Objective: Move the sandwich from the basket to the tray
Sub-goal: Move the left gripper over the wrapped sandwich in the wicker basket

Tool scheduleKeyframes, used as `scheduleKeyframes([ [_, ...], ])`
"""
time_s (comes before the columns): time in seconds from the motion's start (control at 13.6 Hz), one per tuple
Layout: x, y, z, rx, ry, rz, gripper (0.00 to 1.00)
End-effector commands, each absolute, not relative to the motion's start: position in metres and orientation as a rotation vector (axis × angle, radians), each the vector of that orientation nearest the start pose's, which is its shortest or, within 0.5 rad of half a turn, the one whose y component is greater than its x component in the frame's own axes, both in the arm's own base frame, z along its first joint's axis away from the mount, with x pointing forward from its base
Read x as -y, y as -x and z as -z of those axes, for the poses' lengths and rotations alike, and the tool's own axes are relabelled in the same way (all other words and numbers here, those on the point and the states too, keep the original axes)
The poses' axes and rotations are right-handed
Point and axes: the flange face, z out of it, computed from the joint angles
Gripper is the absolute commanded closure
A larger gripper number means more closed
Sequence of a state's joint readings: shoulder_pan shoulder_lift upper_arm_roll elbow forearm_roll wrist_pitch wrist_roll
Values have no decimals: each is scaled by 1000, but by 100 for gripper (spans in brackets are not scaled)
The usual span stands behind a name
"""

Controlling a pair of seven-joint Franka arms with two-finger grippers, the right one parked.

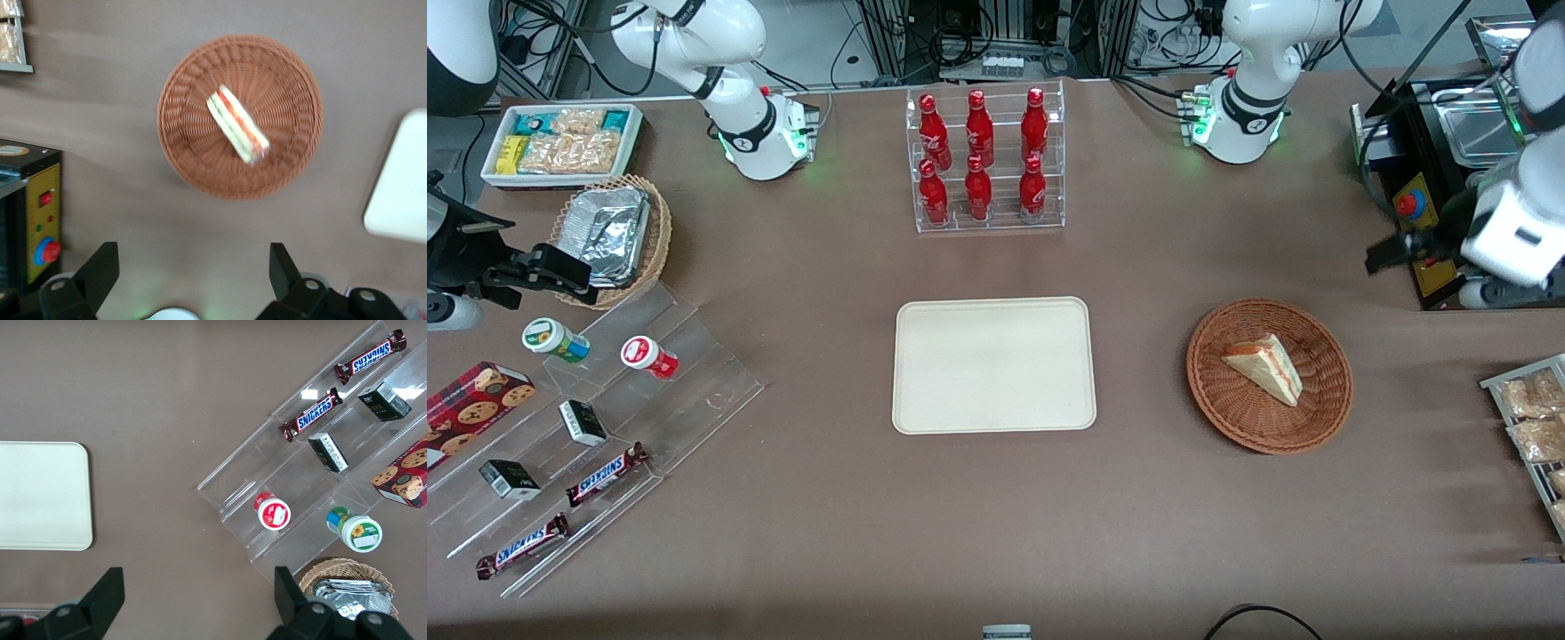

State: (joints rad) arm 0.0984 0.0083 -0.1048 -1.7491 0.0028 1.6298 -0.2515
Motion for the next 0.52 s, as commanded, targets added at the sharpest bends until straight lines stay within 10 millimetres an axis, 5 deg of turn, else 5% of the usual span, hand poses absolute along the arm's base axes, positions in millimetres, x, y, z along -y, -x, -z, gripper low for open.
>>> scheduleKeyframes([
  [0.0, 5, -559, -499, 597, 3045, -137, 1],
  [0.44, 7, -572, -419, 1000, 2951, -69, 1],
])
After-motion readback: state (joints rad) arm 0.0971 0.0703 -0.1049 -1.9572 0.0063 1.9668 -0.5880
